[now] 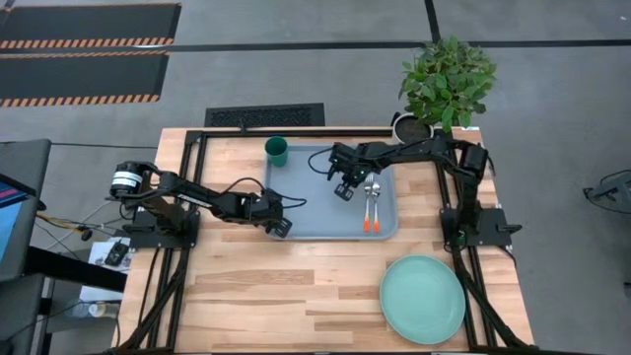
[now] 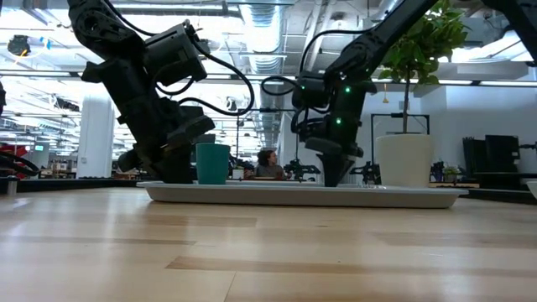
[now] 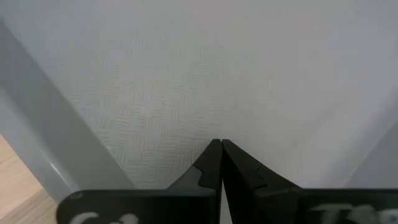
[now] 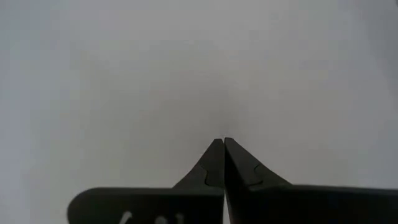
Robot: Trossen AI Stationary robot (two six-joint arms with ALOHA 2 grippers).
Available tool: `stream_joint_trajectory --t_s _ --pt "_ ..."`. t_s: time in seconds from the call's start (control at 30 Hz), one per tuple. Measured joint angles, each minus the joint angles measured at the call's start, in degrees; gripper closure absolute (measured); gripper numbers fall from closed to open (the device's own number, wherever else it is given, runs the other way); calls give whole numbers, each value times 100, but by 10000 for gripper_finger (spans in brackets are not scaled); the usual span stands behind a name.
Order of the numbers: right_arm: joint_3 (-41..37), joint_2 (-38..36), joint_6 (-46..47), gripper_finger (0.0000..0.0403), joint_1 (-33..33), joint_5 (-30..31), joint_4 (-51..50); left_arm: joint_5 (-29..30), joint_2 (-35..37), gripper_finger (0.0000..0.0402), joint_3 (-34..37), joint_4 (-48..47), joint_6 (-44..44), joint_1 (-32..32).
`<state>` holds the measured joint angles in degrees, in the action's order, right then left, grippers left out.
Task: Pick and place plate/cup/fork/spoon on tray
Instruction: Adjust the orange fork on the gray tray
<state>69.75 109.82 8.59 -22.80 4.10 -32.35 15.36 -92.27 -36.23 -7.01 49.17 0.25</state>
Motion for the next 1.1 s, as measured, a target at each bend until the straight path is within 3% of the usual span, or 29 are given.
stream_joint_trajectory --t_s 0.33,0.5,0.8,1.1 --pt "8 -811 -81 391 161 249 -840 -64 0 401 0 15 -44 2" --pt "3 -981 82 391 -92 871 -1722 -64 0 401 0 38 -46 0" --pt "-63 -937 193 391 -438 1038 -1925 -64 0 401 0 44 -48 0" --pt "-738 -922 358 391 -435 1062 -1628 -72 0 401 -2 46 -47 0"
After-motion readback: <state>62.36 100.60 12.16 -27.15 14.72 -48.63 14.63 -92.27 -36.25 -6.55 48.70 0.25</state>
